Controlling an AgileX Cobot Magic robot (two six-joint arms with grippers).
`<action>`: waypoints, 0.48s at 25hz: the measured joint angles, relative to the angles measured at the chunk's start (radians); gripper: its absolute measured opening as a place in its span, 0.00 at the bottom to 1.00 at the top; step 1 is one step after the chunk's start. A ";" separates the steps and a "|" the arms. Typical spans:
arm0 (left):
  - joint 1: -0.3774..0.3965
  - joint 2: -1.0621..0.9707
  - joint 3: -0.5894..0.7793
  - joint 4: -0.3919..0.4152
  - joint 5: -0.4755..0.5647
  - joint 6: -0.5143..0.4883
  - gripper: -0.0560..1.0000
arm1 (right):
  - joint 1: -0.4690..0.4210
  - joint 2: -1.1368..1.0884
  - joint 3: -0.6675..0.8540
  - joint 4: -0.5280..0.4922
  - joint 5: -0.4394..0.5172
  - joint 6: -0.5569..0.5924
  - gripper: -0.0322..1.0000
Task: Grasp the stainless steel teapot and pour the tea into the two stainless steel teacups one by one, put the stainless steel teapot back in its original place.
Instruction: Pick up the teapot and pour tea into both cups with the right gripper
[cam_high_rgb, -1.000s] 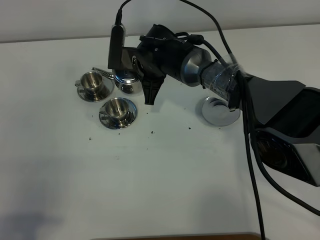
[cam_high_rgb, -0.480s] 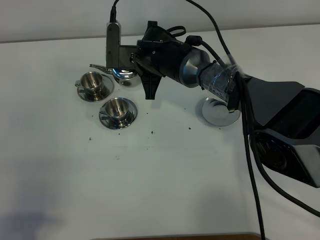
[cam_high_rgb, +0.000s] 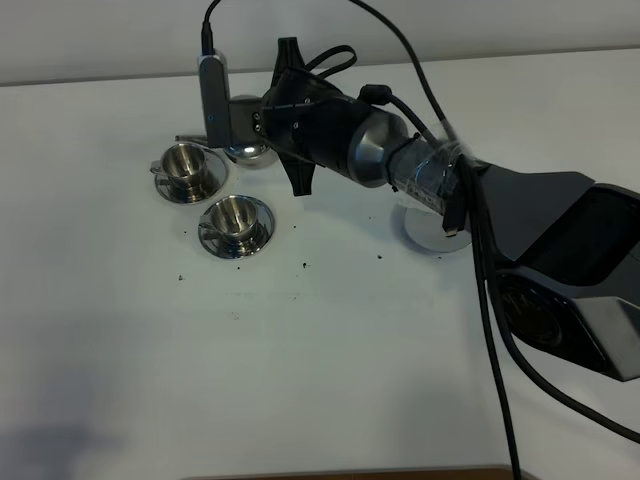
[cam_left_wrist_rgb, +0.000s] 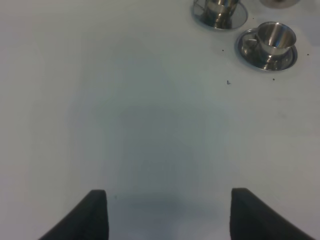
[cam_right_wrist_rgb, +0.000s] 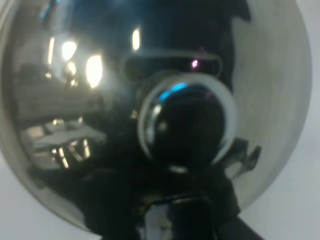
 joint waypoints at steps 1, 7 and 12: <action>0.000 0.000 0.000 0.000 0.000 -0.001 0.61 | 0.002 0.002 0.000 -0.011 0.000 0.002 0.22; 0.000 0.000 0.000 0.000 0.000 -0.001 0.61 | 0.012 0.007 0.000 -0.073 -0.027 0.009 0.22; 0.000 0.000 0.000 0.000 0.000 -0.001 0.61 | 0.014 0.010 0.000 -0.130 -0.040 0.010 0.22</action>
